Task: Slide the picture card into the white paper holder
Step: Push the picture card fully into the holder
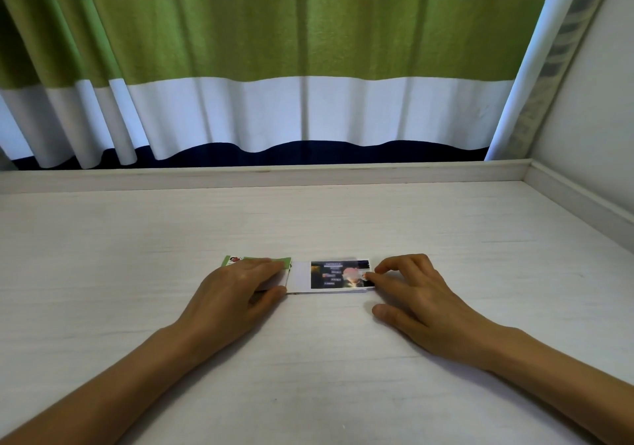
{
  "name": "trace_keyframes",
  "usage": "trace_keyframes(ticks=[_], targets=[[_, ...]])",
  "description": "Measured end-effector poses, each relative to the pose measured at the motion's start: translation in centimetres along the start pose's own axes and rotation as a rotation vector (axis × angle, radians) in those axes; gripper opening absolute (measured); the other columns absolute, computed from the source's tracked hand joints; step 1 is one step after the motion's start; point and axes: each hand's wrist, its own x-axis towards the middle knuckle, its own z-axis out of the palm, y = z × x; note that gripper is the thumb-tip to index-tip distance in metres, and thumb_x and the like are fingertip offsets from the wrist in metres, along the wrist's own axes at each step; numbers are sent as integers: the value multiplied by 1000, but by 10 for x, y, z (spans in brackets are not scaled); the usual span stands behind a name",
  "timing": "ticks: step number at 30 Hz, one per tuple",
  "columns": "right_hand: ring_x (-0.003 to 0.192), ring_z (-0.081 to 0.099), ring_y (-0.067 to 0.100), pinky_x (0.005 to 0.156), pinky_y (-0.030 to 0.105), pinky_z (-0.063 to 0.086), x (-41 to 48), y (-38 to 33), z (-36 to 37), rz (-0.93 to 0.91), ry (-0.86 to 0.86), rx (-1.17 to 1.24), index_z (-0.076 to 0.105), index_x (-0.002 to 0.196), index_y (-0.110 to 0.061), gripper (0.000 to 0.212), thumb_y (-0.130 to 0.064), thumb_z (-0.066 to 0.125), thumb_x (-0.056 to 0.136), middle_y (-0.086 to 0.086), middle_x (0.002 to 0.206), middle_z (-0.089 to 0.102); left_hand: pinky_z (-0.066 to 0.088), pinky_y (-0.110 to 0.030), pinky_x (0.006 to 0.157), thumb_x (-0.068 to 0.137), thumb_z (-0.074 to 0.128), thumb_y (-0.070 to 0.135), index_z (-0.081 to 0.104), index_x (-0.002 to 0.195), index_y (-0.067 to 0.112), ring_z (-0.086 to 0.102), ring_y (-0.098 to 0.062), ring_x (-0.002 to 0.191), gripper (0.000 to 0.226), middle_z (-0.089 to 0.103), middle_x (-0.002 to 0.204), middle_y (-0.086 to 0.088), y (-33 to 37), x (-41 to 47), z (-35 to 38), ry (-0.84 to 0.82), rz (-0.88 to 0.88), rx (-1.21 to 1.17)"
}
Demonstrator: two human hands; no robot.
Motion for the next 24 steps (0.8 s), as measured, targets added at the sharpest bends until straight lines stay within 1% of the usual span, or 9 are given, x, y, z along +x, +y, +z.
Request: trace_keyframes(ticks=[2, 4, 6, 9, 14, 19, 21, 22, 24], targets=[[115, 29, 19, 94, 42, 40, 0, -1, -1, 5, 2, 9, 42, 127, -23, 71, -69, 15, 81, 1, 126, 45, 55, -38, 63, 80, 44, 46, 62, 103, 18, 61, -17, 86, 40, 71, 98, 1, -1, -1, 0, 4, -7, 7], [114, 30, 20, 94, 40, 39, 0, -1, -3, 19, 28, 20, 45, 124, -21, 67, -68, 24, 81, 2, 126, 44, 55, -39, 62, 80, 43, 46, 62, 103, 18, 60, -17, 86, 41, 71, 98, 1, -1, 0, 0, 7, -11, 16], [113, 30, 21, 94, 41, 39, 0, 1, -5, 45, 42, 24, 47, 122, -19, 61, -61, 30, 81, 3, 125, 45, 55, -38, 63, 80, 43, 46, 63, 104, 18, 60, -16, 87, 42, 71, 100, 1, -1, 0, 0, 9, -11, 16], [113, 30, 21, 94, 43, 39, 1, 3, -4, 63, 20, 14, 49, 120, -19, 71, -71, 22, 79, 2, 125, 45, 55, -36, 64, 80, 44, 46, 63, 104, 18, 60, -16, 88, 41, 71, 100, 1, -1, 1, 1, 5, -9, 14], [116, 30, 22, 93, 46, 38, 3, 2, 0, 67, 3, 27, 49, 121, -23, 79, -76, 12, 75, 0, 127, 46, 55, -37, 64, 80, 45, 45, 63, 103, 17, 59, -15, 88, 40, 72, 100, 0, 0, 1, 1, 15, 3, 5], [117, 26, 19, 93, 39, 31, 8, 0, 3, 59, -29, 13, 43, 125, -28, 83, -79, 5, 70, -4, 129, 41, 56, -37, 64, 80, 45, 45, 63, 103, 16, 60, -17, 89, 41, 72, 100, -1, 1, 2, 1, 21, 3, 5], [117, 26, 18, 92, 37, 29, 9, -1, 3, 57, -38, 10, 42, 126, -29, 81, -79, 10, 71, -4, 129, 40, 56, -37, 64, 80, 45, 45, 63, 103, 17, 60, -16, 90, 40, 72, 101, -1, 1, 2, 1, 20, 0, 2], [117, 26, 19, 93, 38, 30, 10, -1, 3, 58, -41, 8, 42, 126, -29, 77, -78, 16, 72, -3, 129, 40, 55, -37, 64, 80, 45, 44, 63, 102, 17, 59, -15, 89, 39, 72, 100, -1, 1, 2, 1, 19, -1, 1], [117, 27, 20, 92, 37, 30, 10, -2, 3, 59, -43, -3, 41, 126, -31, 66, -69, 23, 75, -3, 129, 40, 55, -35, 64, 80, 46, 44, 63, 102, 17, 58, -14, 88, 38, 72, 98, -1, 2, 2, 1, 19, 2, 1]])
